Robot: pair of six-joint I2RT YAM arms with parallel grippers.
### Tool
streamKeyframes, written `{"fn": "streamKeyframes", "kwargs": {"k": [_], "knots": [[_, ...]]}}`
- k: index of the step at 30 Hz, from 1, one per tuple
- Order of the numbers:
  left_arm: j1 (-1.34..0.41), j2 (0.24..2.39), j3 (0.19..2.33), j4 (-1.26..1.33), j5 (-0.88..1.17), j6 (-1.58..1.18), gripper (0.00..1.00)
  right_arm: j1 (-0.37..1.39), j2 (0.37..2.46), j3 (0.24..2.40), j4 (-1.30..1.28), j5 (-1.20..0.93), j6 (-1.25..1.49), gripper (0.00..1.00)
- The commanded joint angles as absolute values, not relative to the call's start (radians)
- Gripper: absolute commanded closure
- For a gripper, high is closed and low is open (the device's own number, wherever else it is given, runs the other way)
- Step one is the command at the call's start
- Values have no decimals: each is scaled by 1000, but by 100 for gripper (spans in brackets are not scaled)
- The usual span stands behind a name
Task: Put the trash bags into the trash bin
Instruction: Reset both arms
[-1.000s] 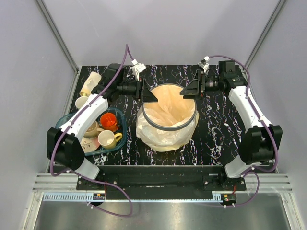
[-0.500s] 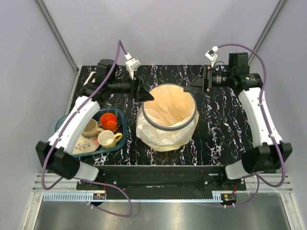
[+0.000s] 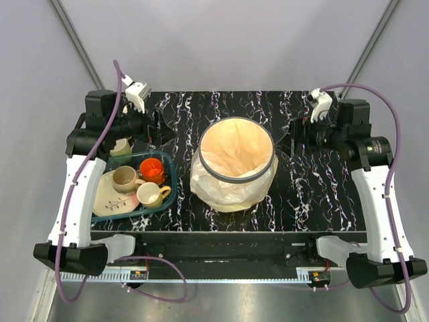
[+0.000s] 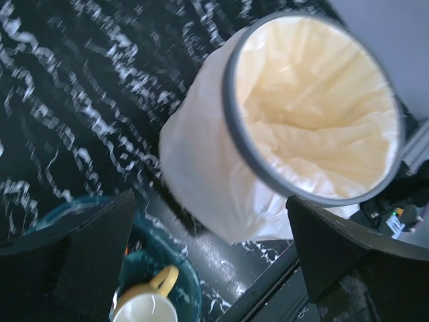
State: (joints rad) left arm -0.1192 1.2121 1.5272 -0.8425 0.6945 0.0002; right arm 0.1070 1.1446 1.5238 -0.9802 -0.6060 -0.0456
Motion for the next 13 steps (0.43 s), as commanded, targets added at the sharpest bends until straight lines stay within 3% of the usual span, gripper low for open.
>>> {"fn": "streamKeyframes", "kwargs": {"k": [1,7,13], "knots": [[-101,1131,1441,-904,467,-26,1,101,1086,1399,-1003,-385,-36,0],[-101,1086,1245,-852,315,-73,1,61,997,1256,-954,-305,51,0],[-101,1028,1195,-822,246,-65,1,46,917,1216,-950,-310,57,0]]}}
